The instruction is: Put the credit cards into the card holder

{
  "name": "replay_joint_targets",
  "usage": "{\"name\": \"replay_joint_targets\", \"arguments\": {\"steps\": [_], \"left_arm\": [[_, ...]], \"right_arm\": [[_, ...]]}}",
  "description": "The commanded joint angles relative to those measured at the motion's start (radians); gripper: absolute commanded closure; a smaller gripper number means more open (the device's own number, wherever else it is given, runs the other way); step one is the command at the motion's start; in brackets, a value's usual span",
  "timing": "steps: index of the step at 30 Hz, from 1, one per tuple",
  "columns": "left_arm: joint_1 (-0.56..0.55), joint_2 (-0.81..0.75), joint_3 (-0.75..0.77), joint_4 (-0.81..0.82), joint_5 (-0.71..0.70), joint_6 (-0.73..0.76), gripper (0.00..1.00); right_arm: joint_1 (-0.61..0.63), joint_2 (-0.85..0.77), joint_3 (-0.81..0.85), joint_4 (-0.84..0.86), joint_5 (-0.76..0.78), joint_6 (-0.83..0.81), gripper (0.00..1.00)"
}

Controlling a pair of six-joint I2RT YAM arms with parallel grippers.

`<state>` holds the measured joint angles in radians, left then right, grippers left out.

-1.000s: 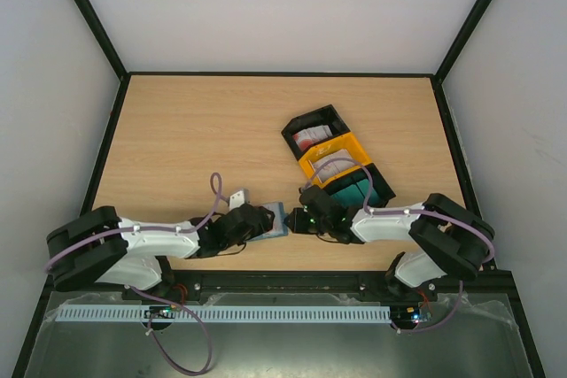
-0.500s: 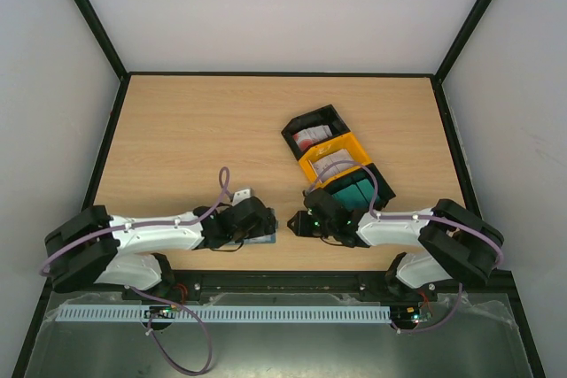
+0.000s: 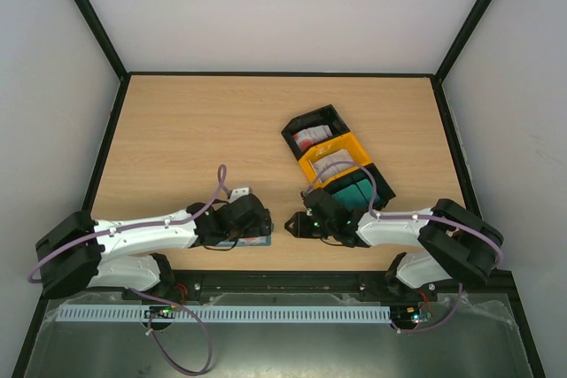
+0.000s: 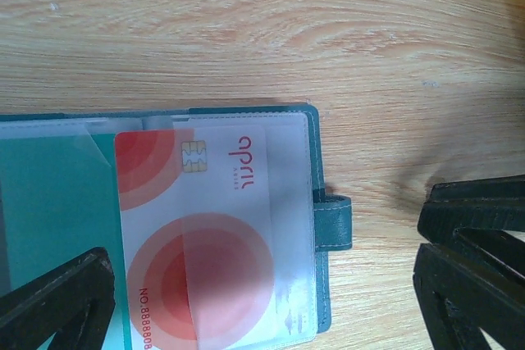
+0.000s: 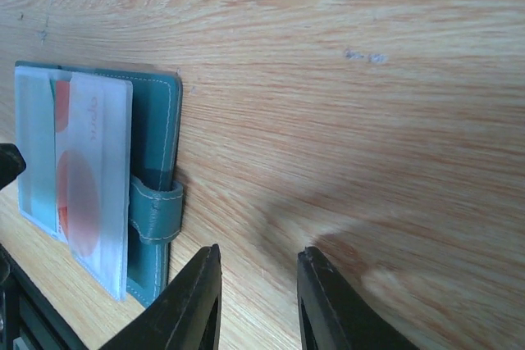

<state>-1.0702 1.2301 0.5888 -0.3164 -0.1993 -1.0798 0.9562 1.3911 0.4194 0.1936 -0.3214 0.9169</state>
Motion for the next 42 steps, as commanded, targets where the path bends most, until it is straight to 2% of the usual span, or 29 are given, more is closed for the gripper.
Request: {"name": "replay_joint_targets", "arguments": {"steps": [1,4,11,14,18,21,29,36,42], "left_arm": [[0.007,0.002,0.034,-0.087,-0.033,0.027,0.00],[0.008,-0.003,0.020,-0.089,-0.050,0.008,0.06],[0.033,-0.009,-0.048,-0.003,-0.032,-0.016,0.34],[0.050,0.006,-0.067,0.019,-0.022,-0.021,0.35],[0.061,0.028,-0.087,0.047,-0.006,-0.020,0.34],[0.065,0.038,-0.107,0.091,0.026,-0.014,0.37],[0.066,0.037,-0.140,0.150,0.068,-0.009,0.44],[0.065,0.022,-0.178,0.237,0.105,-0.009,0.45],[0.067,0.020,-0.206,0.323,0.142,-0.012,0.46]], "right_arm": [[0.006,0.025,0.022,0.003,-0.026,-0.023,0.73],[0.006,0.033,0.025,0.016,-0.036,-0.022,0.73],[0.007,0.069,0.028,0.058,-0.073,-0.009,0.73],[0.006,0.080,0.027,0.077,-0.091,-0.006,0.72],[0.006,0.079,0.020,0.117,-0.123,0.002,0.62],[0.006,0.087,0.021,0.131,-0.127,0.007,0.59],[0.007,0.158,0.027,0.208,-0.144,0.049,0.60],[0.007,0.201,0.038,0.236,-0.135,0.061,0.69],[0.006,0.217,0.040,0.260,-0.127,0.071,0.72]]}}
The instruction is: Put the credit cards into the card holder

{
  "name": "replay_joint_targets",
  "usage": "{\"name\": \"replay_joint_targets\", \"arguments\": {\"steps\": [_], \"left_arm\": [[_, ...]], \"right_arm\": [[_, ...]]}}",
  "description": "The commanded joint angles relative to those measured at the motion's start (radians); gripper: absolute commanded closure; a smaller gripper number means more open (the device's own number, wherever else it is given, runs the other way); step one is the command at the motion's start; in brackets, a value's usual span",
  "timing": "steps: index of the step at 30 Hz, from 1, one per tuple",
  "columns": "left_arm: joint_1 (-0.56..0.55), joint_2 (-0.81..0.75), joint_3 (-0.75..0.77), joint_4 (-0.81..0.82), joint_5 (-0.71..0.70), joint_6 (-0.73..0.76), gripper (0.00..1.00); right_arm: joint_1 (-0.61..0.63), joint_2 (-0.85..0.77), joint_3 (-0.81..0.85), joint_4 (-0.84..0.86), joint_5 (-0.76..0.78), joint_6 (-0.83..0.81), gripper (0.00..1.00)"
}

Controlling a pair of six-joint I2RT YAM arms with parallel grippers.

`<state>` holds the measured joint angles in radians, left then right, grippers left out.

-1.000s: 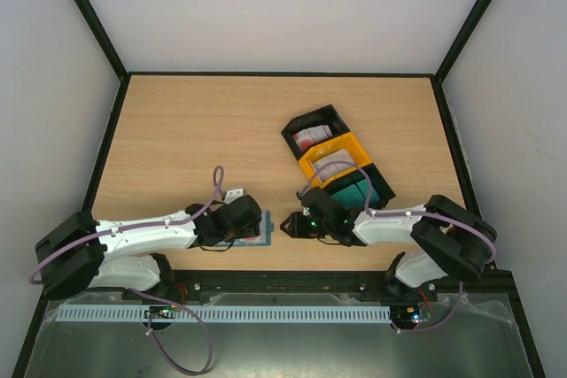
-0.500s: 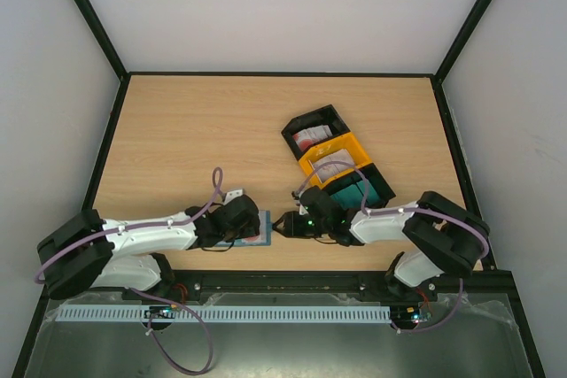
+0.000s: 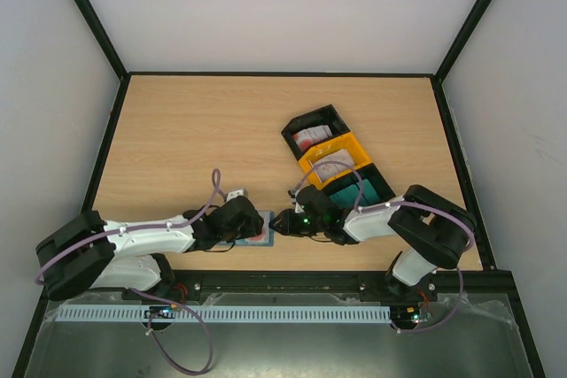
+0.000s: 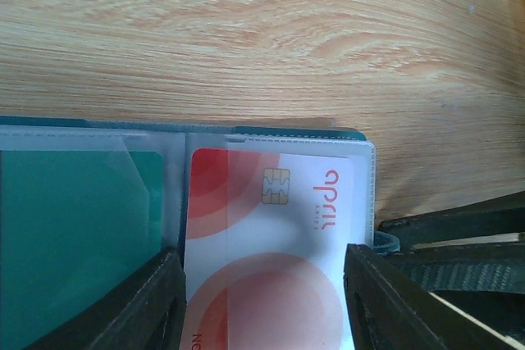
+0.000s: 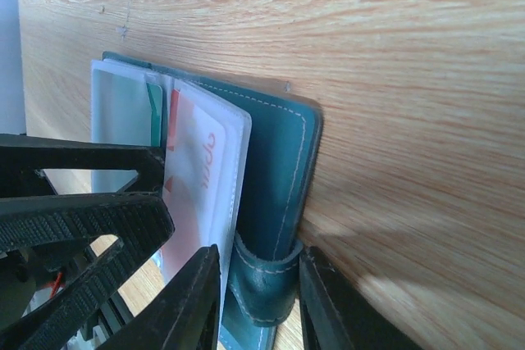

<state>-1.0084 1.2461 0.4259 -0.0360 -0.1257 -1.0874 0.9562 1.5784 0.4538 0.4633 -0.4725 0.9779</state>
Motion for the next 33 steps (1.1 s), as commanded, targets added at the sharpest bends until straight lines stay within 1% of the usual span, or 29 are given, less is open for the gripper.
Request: {"name": "replay_joint_targets", "arguments": {"steps": [1,8,14,17,19,23,26,29,30,31,33], "left_arm": [[0.007,0.002,-0.050,0.062,0.079,-0.010,0.46],[0.014,-0.037,-0.108,0.185,0.135,-0.045,0.49],[0.023,-0.083,-0.117,0.178,0.129,-0.049,0.49],[0.051,-0.131,-0.163,0.285,0.219,-0.068,0.49],[0.069,-0.169,-0.191,0.311,0.231,-0.088,0.49],[0.089,-0.216,-0.151,0.151,0.164,-0.056,0.46],[0.093,-0.252,-0.120,0.060,0.135,-0.030,0.42],[0.093,-0.281,-0.116,0.013,0.112,-0.038,0.38],[0.095,-0.282,-0.118,-0.002,0.107,-0.044,0.36],[0.095,-0.283,-0.122,-0.005,0.109,-0.055,0.33],[0.095,-0.272,-0.136,0.016,0.132,-0.064,0.31]], "right_arm": [[0.007,0.032,0.006,-0.009,0.024,0.009,0.73],[0.007,0.043,0.006,0.000,0.032,0.010,0.75],[0.007,0.032,0.007,-0.021,0.058,0.009,0.75],[0.007,0.008,0.012,-0.051,0.082,0.002,0.74],[0.007,-0.012,0.028,-0.085,0.097,-0.008,0.74],[0.006,-0.044,0.045,-0.141,0.147,-0.025,0.72],[0.007,-0.046,0.047,-0.159,0.157,-0.035,0.71],[0.006,-0.045,0.051,-0.170,0.153,-0.044,0.71],[0.006,-0.043,0.052,-0.172,0.146,-0.047,0.70],[0.007,-0.042,0.054,-0.174,0.134,-0.053,0.69],[0.006,-0.035,0.061,-0.184,0.116,-0.064,0.68]]}}
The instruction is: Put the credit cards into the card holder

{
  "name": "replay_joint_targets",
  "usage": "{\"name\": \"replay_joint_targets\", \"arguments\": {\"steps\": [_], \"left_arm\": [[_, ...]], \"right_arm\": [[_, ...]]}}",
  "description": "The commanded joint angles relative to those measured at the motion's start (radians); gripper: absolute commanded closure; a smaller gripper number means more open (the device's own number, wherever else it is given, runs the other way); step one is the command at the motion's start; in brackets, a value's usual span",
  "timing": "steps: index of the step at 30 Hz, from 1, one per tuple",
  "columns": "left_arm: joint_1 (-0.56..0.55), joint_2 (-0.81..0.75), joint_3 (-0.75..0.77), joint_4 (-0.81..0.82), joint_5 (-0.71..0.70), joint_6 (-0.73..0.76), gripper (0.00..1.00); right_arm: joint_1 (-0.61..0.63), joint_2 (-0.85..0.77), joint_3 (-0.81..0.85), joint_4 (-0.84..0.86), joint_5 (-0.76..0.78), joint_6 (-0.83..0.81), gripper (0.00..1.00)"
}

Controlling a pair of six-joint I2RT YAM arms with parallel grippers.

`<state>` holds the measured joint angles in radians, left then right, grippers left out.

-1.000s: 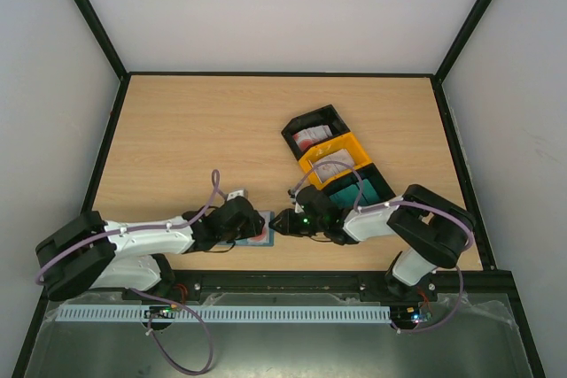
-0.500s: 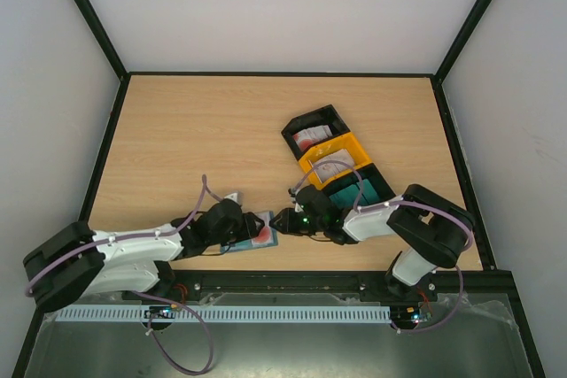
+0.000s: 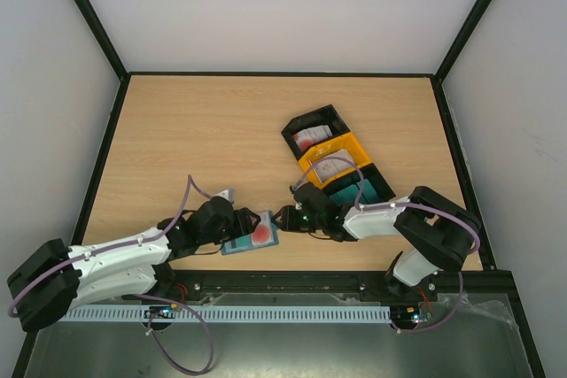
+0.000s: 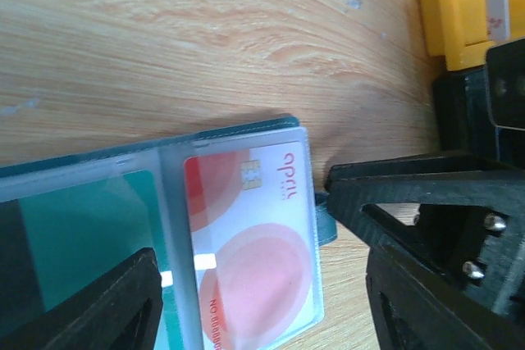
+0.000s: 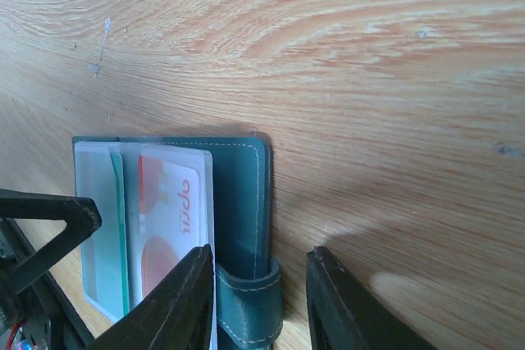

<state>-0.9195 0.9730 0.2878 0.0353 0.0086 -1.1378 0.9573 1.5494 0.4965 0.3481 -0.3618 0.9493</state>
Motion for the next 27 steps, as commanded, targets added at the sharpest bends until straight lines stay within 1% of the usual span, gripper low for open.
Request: {"name": "replay_joint_targets", "arguments": {"steps": [1,3,6,12,16,18,23,27], "left_arm": [[0.005,0.010,-0.007,-0.036,0.029,-0.014,0.31],[-0.006,0.029,-0.021,0.001,0.068,-0.014,0.36],[-0.051,0.056,-0.020,0.008,0.063,-0.022,0.42],[-0.079,0.115,-0.015,-0.010,0.059,-0.031,0.47],[-0.087,0.117,-0.027,0.094,0.122,0.008,0.52],[-0.087,0.120,-0.028,0.134,0.140,0.027,0.53],[-0.087,0.159,-0.019,0.167,0.151,0.055,0.53],[-0.086,0.196,-0.017,0.208,0.164,0.066,0.53]], "right_arm": [[0.006,-0.004,0.018,-0.070,-0.003,-0.040,0.66],[0.007,0.003,0.017,-0.071,-0.021,-0.049,0.62],[0.006,0.015,0.019,-0.075,-0.035,-0.054,0.60],[0.011,0.042,0.022,-0.059,-0.051,-0.044,0.61],[0.021,0.064,0.024,-0.043,-0.056,-0.034,0.64],[0.026,0.072,0.023,-0.032,-0.057,-0.023,0.67],[0.038,0.081,0.015,-0.002,-0.049,0.006,0.70],[0.040,0.078,0.013,0.004,-0.036,0.024,0.72]]}}
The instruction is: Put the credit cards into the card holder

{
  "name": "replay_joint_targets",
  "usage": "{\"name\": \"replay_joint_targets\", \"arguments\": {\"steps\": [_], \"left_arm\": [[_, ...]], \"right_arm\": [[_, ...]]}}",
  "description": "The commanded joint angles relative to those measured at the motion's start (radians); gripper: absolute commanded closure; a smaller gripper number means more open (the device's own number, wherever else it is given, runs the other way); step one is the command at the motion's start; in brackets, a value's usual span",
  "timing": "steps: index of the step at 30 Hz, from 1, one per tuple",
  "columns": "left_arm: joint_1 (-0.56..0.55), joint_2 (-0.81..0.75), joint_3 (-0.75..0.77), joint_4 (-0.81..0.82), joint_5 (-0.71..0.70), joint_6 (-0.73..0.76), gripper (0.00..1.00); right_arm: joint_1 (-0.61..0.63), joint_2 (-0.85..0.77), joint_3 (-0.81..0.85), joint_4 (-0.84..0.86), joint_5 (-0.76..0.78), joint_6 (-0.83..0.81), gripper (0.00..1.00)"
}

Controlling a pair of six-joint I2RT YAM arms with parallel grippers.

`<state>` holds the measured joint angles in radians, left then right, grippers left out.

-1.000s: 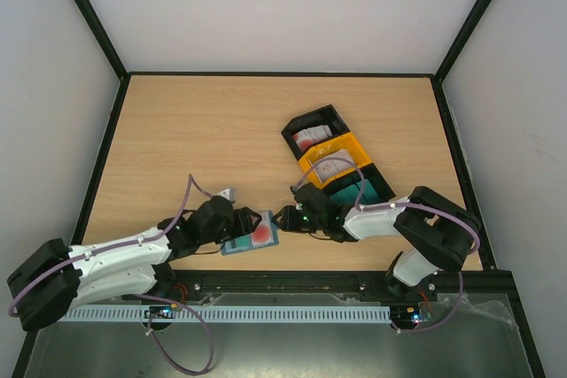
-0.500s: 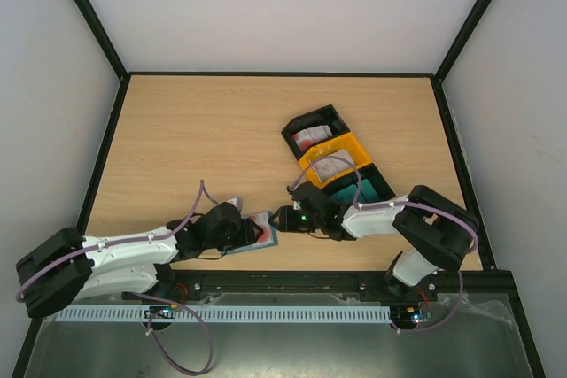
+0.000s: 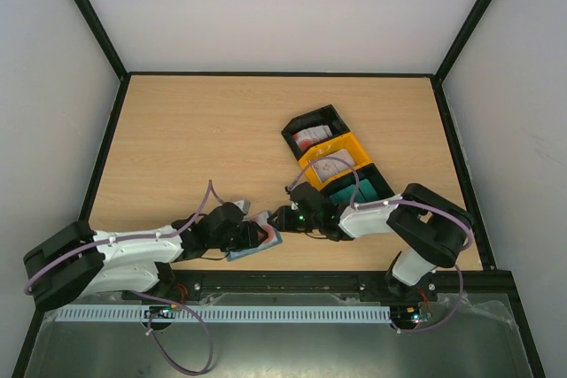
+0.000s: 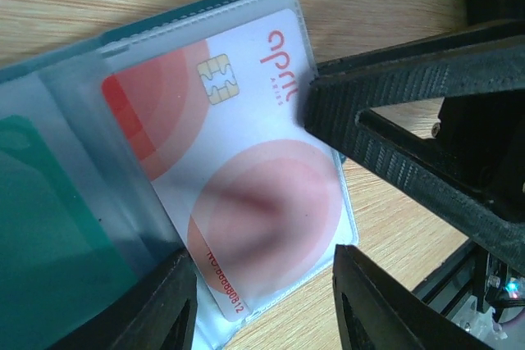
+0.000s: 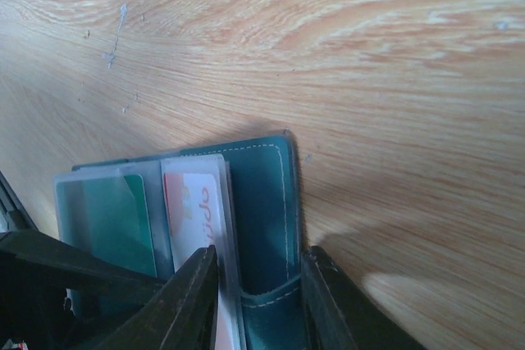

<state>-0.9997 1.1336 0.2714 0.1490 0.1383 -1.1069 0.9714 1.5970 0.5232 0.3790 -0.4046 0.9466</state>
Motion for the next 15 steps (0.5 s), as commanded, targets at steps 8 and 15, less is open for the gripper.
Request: {"name": "replay_joint_targets", "arguments": {"steps": [8,15], "left_arm": [[-0.007,-0.011,0.073,-0.071,-0.044,0.075,0.51],[-0.001,-0.110,0.176,-0.364,-0.182,0.077,0.34]], "right_arm": [[0.026,-0.074,-0.006,-0.130,0.153,0.015,0.66],[0.026,-0.183,0.027,-0.284,0.307,-0.021,0.60]]}}
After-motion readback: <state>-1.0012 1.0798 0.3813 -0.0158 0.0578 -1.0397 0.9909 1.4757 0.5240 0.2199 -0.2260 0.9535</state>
